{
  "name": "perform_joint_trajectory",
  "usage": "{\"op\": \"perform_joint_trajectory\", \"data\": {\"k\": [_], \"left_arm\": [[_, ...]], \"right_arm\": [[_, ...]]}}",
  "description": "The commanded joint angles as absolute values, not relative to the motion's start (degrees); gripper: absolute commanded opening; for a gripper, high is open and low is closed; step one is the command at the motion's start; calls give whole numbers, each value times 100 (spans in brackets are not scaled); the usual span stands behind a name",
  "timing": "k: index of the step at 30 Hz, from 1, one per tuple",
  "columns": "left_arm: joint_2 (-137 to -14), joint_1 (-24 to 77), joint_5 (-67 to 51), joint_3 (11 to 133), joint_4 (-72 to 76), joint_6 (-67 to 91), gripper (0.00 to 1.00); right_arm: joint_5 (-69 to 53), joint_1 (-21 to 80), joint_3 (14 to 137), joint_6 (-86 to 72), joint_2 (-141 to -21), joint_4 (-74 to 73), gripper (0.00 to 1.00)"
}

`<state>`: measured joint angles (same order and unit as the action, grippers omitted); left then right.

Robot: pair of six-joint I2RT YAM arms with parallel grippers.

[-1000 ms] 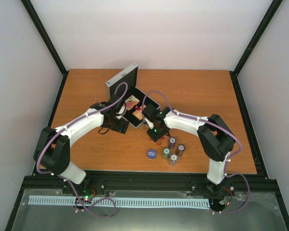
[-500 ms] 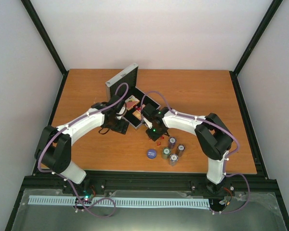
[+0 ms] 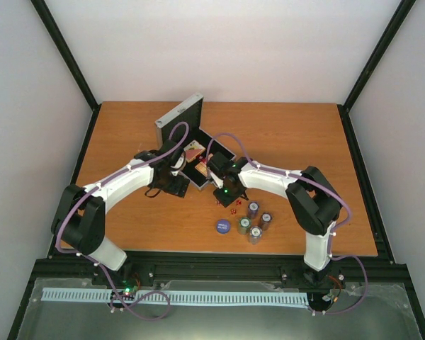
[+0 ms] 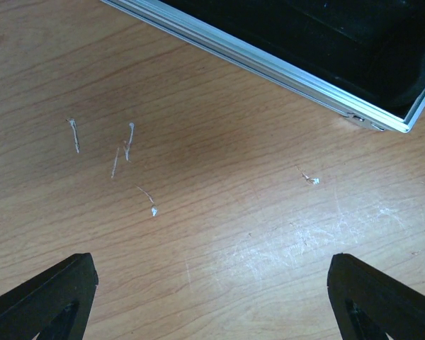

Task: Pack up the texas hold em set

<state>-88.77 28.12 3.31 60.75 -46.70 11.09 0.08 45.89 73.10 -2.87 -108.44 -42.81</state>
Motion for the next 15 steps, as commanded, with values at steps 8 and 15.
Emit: {"op": "perform_joint_trajectory", "data": {"k": [8, 15], "left_arm": [[-9006, 2731, 298, 6288, -4588, 916, 92], [-9036, 2725, 289, 6286, -4590, 896, 92]], "right_arm": [[239, 4613, 7284, -337, -10252, -4368, 54], [135, 4613, 7156, -333, -10533, -4295, 51]]}}
